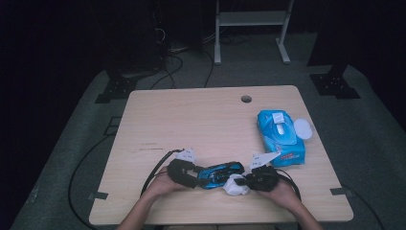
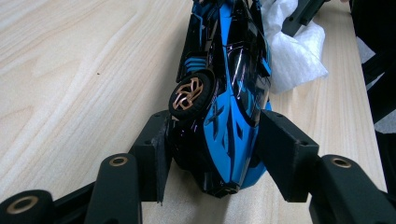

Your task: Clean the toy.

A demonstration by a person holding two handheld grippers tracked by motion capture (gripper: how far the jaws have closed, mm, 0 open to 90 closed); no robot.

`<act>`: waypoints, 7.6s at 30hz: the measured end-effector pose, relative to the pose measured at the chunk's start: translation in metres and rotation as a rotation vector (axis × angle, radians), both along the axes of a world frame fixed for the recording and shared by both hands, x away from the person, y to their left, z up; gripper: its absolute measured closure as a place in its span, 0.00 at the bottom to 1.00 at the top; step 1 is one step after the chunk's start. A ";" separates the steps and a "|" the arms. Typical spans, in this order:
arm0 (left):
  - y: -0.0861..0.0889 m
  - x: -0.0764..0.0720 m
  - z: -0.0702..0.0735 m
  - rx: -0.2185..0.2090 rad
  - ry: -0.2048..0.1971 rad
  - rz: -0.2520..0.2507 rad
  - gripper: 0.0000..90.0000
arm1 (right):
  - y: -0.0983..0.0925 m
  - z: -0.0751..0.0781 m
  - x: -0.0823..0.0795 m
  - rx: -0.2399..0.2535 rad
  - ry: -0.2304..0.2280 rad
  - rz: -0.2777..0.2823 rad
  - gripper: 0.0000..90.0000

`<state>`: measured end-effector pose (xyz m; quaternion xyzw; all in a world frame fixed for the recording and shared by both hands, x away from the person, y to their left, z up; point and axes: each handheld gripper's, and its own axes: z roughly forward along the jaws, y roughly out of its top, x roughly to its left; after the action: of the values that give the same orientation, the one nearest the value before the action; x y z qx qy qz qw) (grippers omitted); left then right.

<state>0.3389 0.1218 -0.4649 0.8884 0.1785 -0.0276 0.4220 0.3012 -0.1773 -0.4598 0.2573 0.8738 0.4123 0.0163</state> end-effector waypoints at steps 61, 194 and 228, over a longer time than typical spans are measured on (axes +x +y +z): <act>-0.007 -0.012 0.009 -0.011 -0.293 -0.065 0.77 | 0.068 0.052 0.003 -0.001 -0.244 -0.154 0.98; -0.002 -0.007 0.004 -0.027 -0.265 -0.045 0.78 | 0.000 0.038 0.007 -0.019 -0.201 -0.299 0.97; -0.005 -0.008 0.005 -0.028 -0.255 -0.052 0.78 | 0.044 0.040 0.007 -0.080 -0.256 -0.186 0.97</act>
<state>0.3312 0.1163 -0.4603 0.8831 0.1001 0.0721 0.4527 0.3081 -0.1333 -0.4197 0.2818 0.8526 0.4034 0.1758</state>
